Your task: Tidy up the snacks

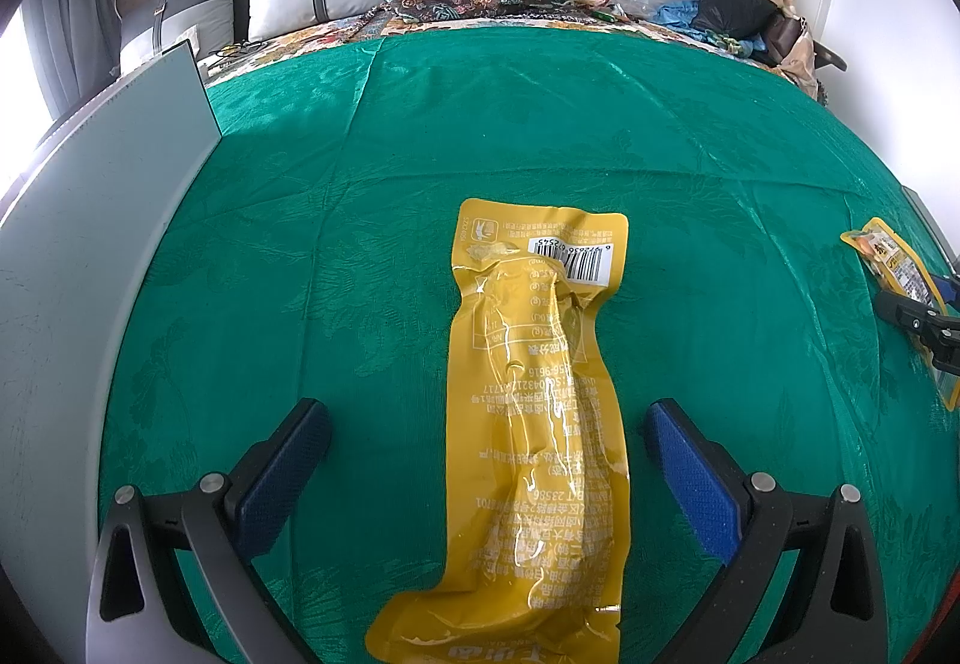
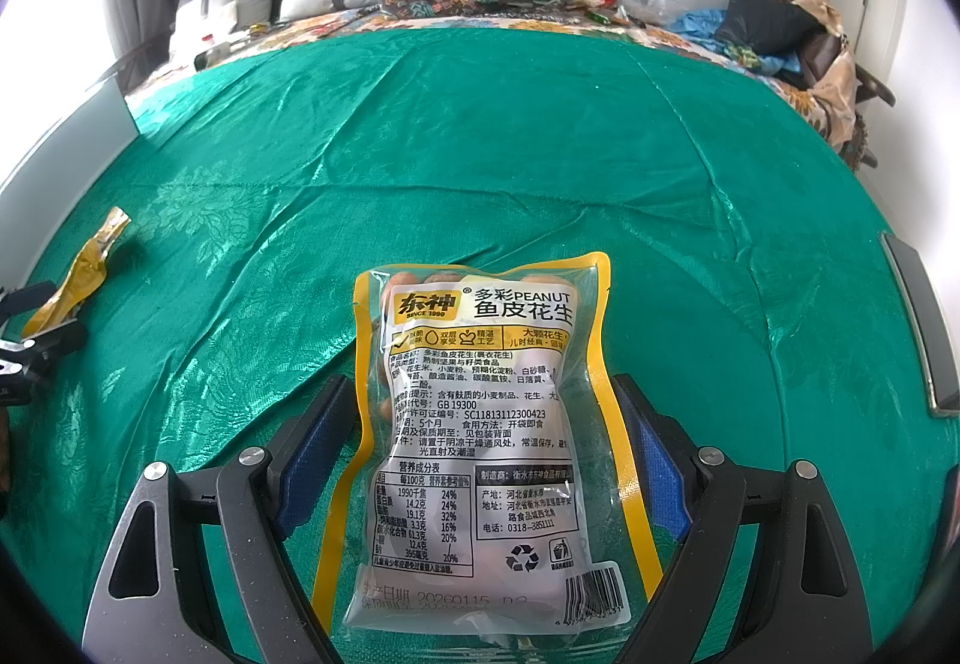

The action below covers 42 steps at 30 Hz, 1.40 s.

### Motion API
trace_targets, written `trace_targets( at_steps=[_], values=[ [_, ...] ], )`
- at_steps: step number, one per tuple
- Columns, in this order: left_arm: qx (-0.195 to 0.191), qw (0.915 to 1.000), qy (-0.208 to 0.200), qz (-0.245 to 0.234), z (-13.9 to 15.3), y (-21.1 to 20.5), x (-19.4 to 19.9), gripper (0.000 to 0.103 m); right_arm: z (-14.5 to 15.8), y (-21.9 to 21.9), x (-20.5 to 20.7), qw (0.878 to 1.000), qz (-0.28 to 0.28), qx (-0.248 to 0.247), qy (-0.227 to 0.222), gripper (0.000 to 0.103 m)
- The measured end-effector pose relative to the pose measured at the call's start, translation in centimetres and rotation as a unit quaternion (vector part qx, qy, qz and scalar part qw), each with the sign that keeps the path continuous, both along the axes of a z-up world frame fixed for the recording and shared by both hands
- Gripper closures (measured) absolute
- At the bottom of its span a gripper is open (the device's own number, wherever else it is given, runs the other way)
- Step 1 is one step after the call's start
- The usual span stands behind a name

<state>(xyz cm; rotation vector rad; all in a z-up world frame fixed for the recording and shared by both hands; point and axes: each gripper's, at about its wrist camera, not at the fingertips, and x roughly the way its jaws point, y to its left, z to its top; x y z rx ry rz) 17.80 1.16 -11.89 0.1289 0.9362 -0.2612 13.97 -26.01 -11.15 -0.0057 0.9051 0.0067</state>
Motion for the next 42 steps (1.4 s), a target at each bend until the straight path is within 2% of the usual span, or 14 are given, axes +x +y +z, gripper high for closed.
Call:
trace_targets(
  at_steps=[17, 20, 22, 23, 24, 25, 26, 29, 33, 38, 42],
  values=[
    [0.002, 1.0, 0.0, 0.001, 0.0, -0.2, -0.1, 0.0, 0.0, 0.0, 0.0, 1.0, 0.0, -0.001, 0.0, 0.016],
    [0.012, 0.9993, 0.035, -0.009, 0.3, -0.6, 0.4, 0.0, -0.1, 0.2, 0.0, 1.0, -0.002, -0.003, 0.001, 0.016],
    [0.016, 0.9982, 0.056, -0.017, 0.6, -0.9, 0.8, 0.013, -0.1, 0.2, 0.1, 1.0, 0.001, -0.003, 0.009, 0.016],
    [0.015, 0.9984, 0.047, -0.026, 1.1, -1.1, 0.6, 0.042, 0.1, 0.2, 0.6, 0.999, 0.005, -0.002, 0.036, 0.018],
    [0.017, 0.9981, 0.049, -0.033, 1.5, -1.4, 0.4, 0.055, 0.4, 0.1, 1.0, 0.998, 0.004, -0.003, 0.061, 0.026],
    [0.02, 0.9977, 0.056, -0.031, 1.6, -1.5, 0.5, 0.056, 0.8, 0.0, 1.4, 0.996, 0.003, -0.001, 0.088, 0.036],
    [0.011, 0.9975, 0.063, -0.03, 1.7, -1.4, 0.4, 0.056, 1.2, -0.2, 1.8, 0.995, 0.003, 0.009, 0.103, 0.044],
    [-0.021, 0.9972, 0.068, -0.021, 2.4, -0.4, -0.5, 0.059, 2.3, -1.6, 1.6, 0.989, -0.022, 0.071, 0.131, 0.045],
    [-0.078, 0.9948, 0.065, -0.013, 4.3, 1.1, -3.0, 0.06, 4.5, -2.3, -0.8, 0.982, -0.029, 0.147, 0.113, 0.045],
    [-0.161, 0.9854, 0.056, -0.004, 8.2, 3.7, -6.0, 0.059, 5.7, -0.1, -2.9, 0.977, -0.028, 0.177, 0.115, 0.045],
    [-0.229, 0.9718, 0.041, 0.036, 12.3, 8.4, -7.6, 0.059, 7.8, 4.2, -2.9, 0.976, 0.002, 0.192, 0.101, 0.045]
  ],
)
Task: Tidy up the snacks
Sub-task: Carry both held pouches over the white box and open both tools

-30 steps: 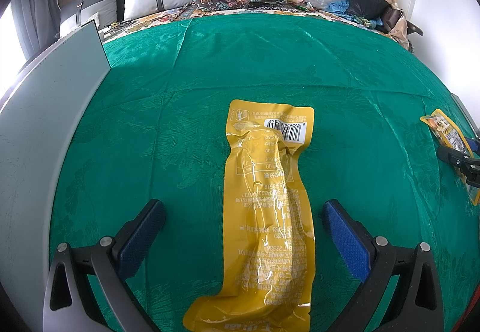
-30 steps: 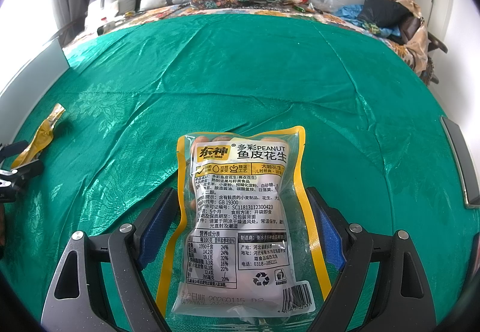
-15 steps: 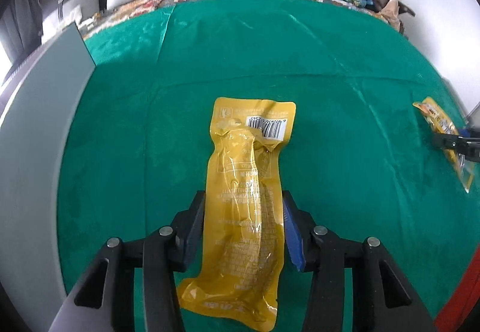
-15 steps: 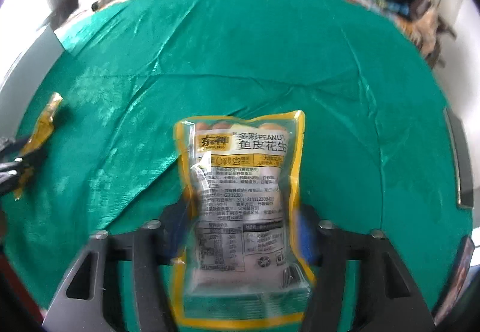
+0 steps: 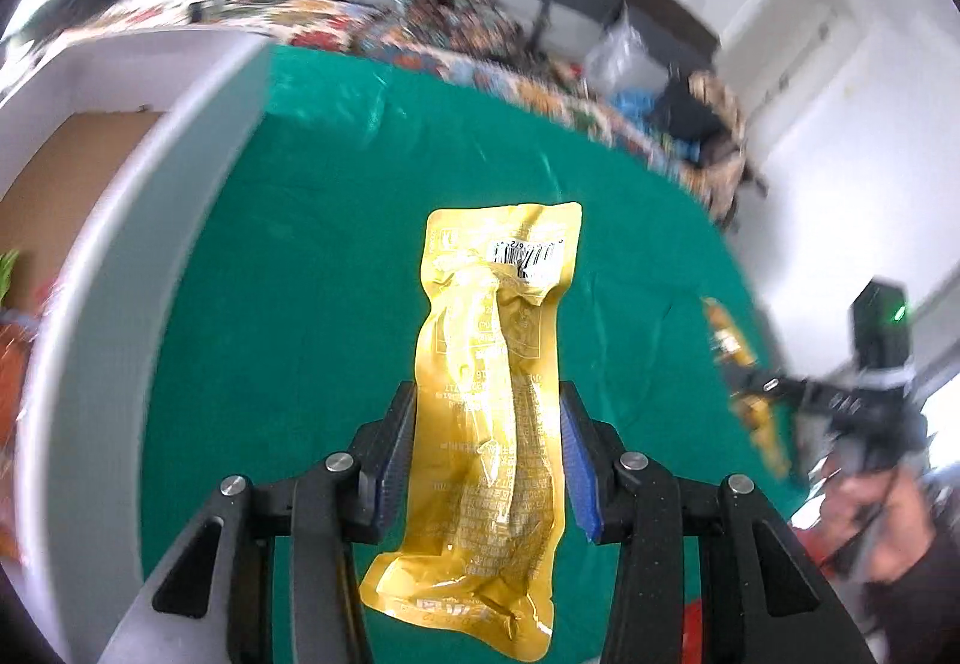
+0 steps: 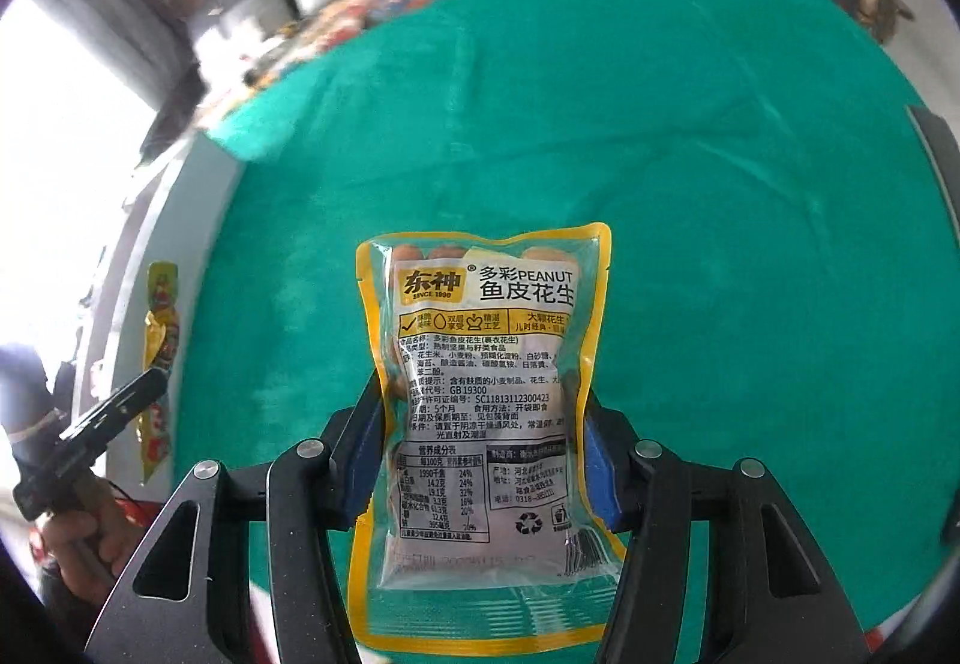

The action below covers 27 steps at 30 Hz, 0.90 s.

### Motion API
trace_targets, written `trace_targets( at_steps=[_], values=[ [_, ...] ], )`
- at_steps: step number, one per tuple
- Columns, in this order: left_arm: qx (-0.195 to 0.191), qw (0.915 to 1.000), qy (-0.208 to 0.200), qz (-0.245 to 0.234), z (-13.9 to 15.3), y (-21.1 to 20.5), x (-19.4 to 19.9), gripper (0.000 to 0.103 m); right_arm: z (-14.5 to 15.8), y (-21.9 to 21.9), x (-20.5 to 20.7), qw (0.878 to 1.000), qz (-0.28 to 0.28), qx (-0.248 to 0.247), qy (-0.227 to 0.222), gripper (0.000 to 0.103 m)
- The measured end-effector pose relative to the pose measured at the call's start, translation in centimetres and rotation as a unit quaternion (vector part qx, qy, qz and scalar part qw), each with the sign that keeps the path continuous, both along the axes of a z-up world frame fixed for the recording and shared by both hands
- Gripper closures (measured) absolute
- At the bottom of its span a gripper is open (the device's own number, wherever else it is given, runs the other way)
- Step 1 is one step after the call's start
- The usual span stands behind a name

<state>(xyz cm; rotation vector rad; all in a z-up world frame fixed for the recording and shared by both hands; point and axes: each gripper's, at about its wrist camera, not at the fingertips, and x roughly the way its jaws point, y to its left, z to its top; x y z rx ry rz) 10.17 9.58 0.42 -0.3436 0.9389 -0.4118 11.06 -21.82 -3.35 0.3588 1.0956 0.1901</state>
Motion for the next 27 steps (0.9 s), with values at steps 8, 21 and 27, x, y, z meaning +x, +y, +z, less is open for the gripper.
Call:
trace_targets(
  at_steps=[8, 21, 27],
  values=[
    [0.019, 0.993, -0.058, 0.101, 8.5, 13.6, -1.9, 0.058, 8.3, 16.4, 2.6, 0.987, 0.124, 0.052, -0.086, 0.044],
    [0.164, 0.9535, 0.031, 0.251, 0.9, 27.9, -2.7, 0.052, 7.2, 43.7, 3.5, 0.953, 0.273, 0.064, -0.111, 0.035],
    [0.195, 0.9422, -0.005, 0.273, 0.6, 27.4, -4.8, 0.012, 1.8, 47.2, 3.1, 0.952, 0.299, 0.032, -0.055, 0.03]
  ],
)
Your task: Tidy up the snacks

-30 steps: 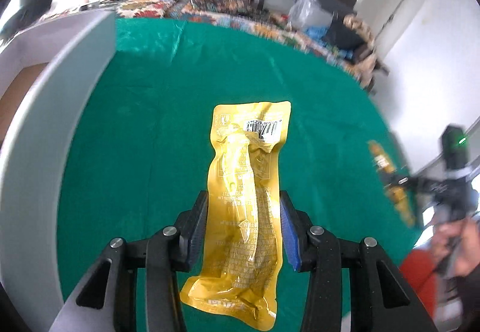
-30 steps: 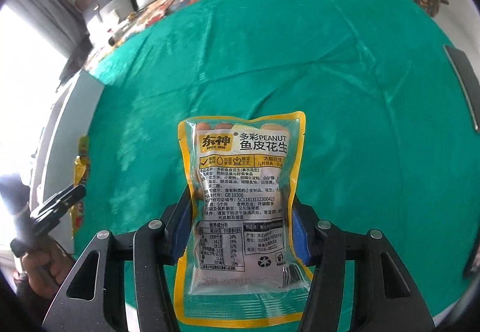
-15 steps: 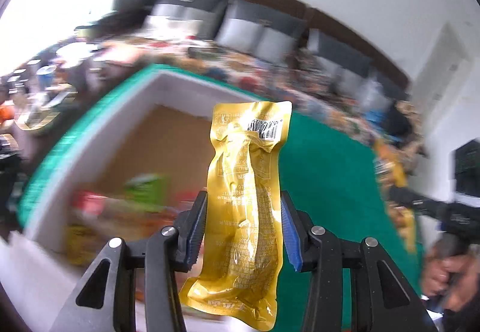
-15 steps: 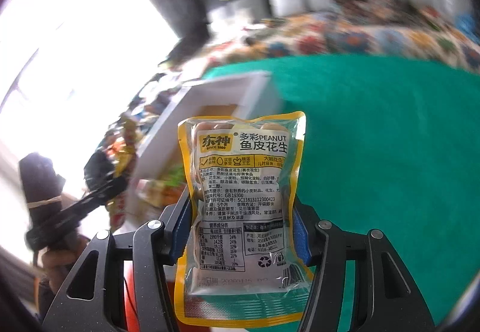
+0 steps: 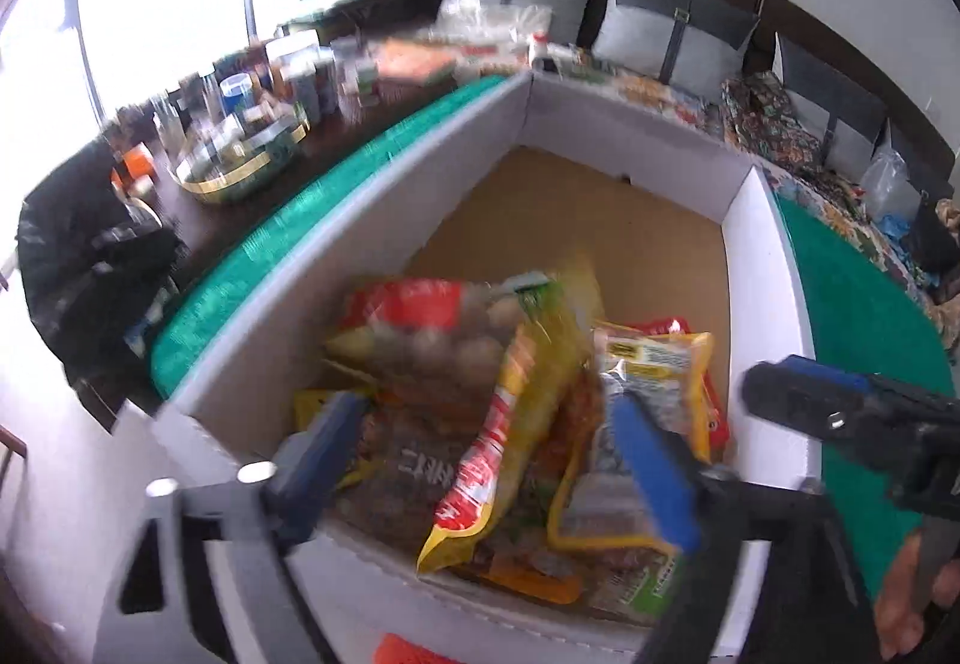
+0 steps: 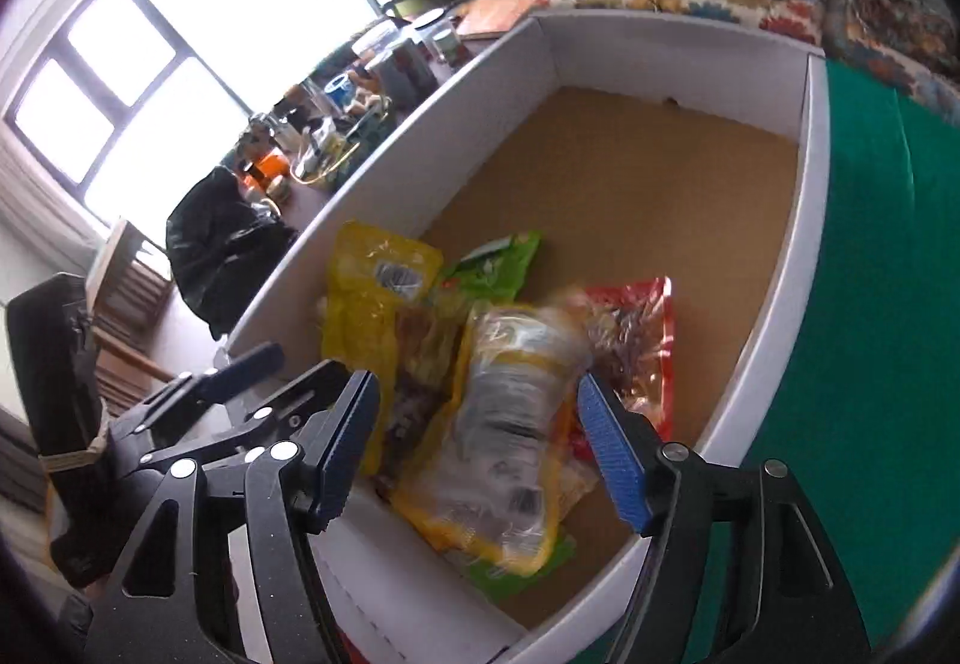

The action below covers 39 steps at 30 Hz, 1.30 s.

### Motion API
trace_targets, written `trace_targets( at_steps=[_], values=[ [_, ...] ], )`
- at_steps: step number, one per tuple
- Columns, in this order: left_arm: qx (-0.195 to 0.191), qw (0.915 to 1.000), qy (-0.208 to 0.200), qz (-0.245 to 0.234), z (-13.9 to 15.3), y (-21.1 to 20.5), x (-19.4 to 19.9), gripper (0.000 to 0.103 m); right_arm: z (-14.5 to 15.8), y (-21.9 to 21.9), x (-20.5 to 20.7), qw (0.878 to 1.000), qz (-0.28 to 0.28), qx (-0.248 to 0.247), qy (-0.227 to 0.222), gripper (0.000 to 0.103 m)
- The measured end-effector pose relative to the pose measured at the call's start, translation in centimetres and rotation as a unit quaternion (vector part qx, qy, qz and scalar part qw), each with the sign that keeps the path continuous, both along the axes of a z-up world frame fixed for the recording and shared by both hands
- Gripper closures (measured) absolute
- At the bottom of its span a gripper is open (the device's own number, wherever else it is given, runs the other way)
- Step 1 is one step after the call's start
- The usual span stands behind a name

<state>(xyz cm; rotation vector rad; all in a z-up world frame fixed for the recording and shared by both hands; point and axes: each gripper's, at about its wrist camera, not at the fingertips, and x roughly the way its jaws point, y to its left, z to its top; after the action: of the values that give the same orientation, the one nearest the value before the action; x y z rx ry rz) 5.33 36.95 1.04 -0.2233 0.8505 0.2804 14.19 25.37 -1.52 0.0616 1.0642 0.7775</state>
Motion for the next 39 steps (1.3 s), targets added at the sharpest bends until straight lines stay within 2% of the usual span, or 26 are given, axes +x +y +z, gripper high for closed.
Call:
trace_targets(
  at_steps=[3, 6, 9, 14, 16, 21, 28, 30, 33, 36, 39],
  values=[
    [0.048, 0.9987, -0.019, 0.004, 1.4, -1.0, -0.6, 0.004, 1.3, -2.2, -0.7, 1.0, -0.006, 0.008, -0.026, 0.028],
    [0.107, 0.9938, -0.028, 0.013, 3.3, -2.3, -1.2, 0.0, 3.2, -4.0, -1.2, 0.998, -0.01, -0.004, -0.065, 0.027],
    [0.105, 0.9937, -0.028, 0.026, 4.6, -2.4, -1.7, 0.0, 4.9, -5.2, -2.2, 0.993, -0.014, -0.029, -0.111, 0.027],
    [0.117, 0.9897, -0.057, 0.059, 5.9, -3.2, -3.1, 0.0, 6.3, -5.5, -3.0, 0.98, -0.013, -0.097, -0.173, 0.021],
    [0.126, 0.9891, -0.052, 0.056, 6.0, -3.6, -3.2, 0.0, 6.5, -5.8, -3.2, 0.978, -0.017, -0.11, -0.177, 0.021],
    [0.138, 0.9878, -0.049, 0.053, 6.0, -4.2, -3.2, 0.0, 7.0, -6.7, -3.8, 0.981, -0.031, -0.087, -0.168, 0.021],
    [0.156, 0.9849, -0.052, 0.055, 6.1, -4.6, -3.6, 0.0, 6.6, -6.1, -4.3, 0.981, -0.028, -0.098, -0.164, 0.021],
    [0.155, 0.9848, -0.054, 0.056, 6.2, -4.4, -3.7, 0.0, 6.6, -6.0, -4.5, 0.981, -0.03, -0.101, -0.162, 0.021],
    [0.138, 0.9884, -0.031, 0.056, 6.1, -3.7, -3.7, 0.0, 6.4, -5.5, -4.8, 0.979, -0.037, -0.123, -0.159, 0.021],
    [0.079, 0.9957, -0.033, 0.033, 6.0, -2.6, -4.1, 0.0, 6.2, -5.0, -5.0, 0.978, -0.049, -0.146, -0.142, 0.021],
    [0.029, 0.9989, -0.028, 0.023, 6.1, -1.7, -4.3, 0.0, 6.2, -4.6, -5.4, 0.979, -0.057, -0.15, -0.128, 0.021]
  ],
)
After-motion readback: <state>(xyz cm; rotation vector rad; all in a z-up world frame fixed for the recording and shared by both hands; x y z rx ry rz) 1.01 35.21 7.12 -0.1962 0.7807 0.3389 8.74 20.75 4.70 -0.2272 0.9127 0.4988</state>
